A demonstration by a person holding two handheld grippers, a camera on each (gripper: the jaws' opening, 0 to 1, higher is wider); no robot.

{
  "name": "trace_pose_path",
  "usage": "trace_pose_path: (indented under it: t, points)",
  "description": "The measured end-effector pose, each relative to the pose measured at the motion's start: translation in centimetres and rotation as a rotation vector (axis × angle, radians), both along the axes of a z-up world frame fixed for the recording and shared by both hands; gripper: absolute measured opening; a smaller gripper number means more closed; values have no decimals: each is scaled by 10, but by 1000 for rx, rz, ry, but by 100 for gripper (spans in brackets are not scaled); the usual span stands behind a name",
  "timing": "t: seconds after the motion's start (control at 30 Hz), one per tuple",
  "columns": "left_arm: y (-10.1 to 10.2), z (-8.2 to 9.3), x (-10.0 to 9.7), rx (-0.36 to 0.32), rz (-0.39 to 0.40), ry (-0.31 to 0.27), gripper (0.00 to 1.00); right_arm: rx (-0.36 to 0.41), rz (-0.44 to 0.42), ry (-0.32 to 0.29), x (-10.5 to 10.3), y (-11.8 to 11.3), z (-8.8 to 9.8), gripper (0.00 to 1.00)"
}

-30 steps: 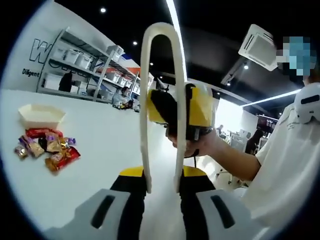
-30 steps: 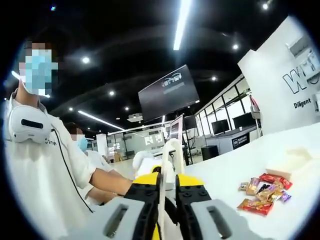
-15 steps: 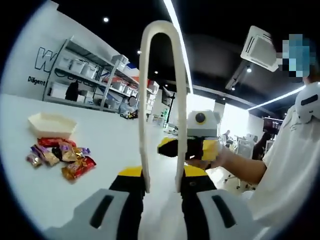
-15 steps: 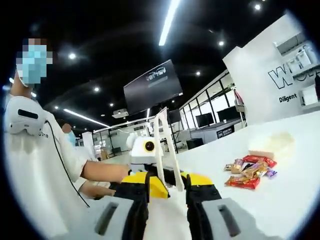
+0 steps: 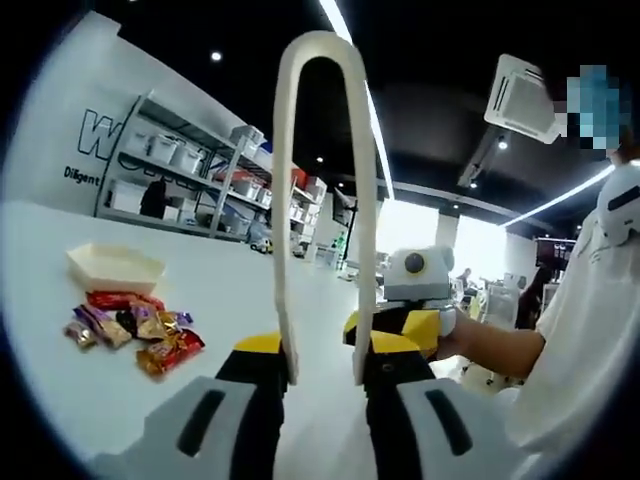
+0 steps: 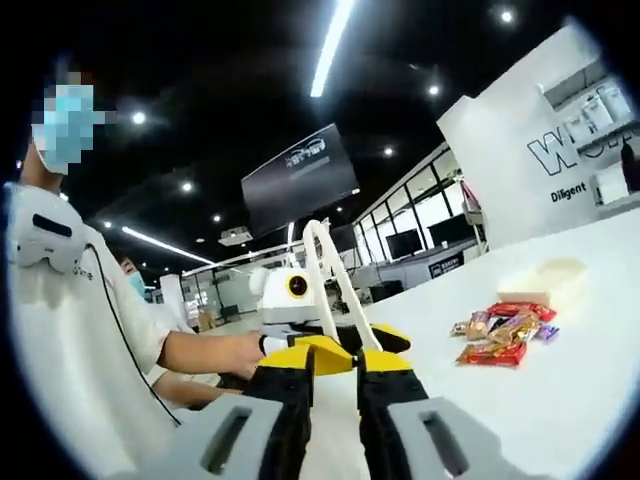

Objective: Place the target food into the container with the food tongs after gripping and lifting it, then release it inside without dropping or visibly crushing the food.

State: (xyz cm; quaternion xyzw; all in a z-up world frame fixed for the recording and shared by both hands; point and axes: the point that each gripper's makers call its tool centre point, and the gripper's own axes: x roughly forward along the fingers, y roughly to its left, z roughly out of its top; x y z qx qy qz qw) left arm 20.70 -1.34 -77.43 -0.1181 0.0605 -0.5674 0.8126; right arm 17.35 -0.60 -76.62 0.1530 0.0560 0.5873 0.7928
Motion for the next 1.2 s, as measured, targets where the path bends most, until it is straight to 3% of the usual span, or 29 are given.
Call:
trace_pose_path:
  t: [0.07, 0.27, 0.4, 0.5, 0.63, 0.83, 0.9, 0.97, 1.07, 1.1, 1.17, 1.2]
  points:
    - [1, 3, -1, 1, 3, -6, 29, -3, 8, -48, -2, 1, 3, 8]
    - [2, 7, -3, 26, 20, -28, 26, 4, 15, -37, -3, 2, 5, 9]
    - [-1, 8, -13, 61, -6, -98, 19, 3, 17, -42, -5, 2, 4, 10]
    - [0, 4, -12, 64, -10, -44, 20, 1, 14, -26, -6, 3, 2, 10]
    - [3, -2, -9, 71, 7, -40, 20, -18, 4, 5, -4, 3, -5, 10]
    - [6, -10, -7, 108, 17, -32, 21, -63, -23, -27, -1, 0, -11, 7]
    - [9, -14, -4, 123, 27, -27, 21, -55, -66, -52, 6, -6, -2, 0]
    - [10, -18, -5, 140, 24, -19, 21, -37, -64, -55, 5, -4, 13, 0]
    - [6, -21, -8, 152, 12, -21, 22, -41, -15, -62, -1, 11, 29, 8]
    - [4, -23, -9, 163, 7, -29, 22, -112, 42, -102, -8, 25, 27, 11]
    - [1, -24, -11, 168, -3, -29, 22, -183, 69, -156, -10, 34, 21, 14]
    - [-1, -24, -12, 167, -6, -31, 22, -252, 104, -220, -15, 44, 13, 14]
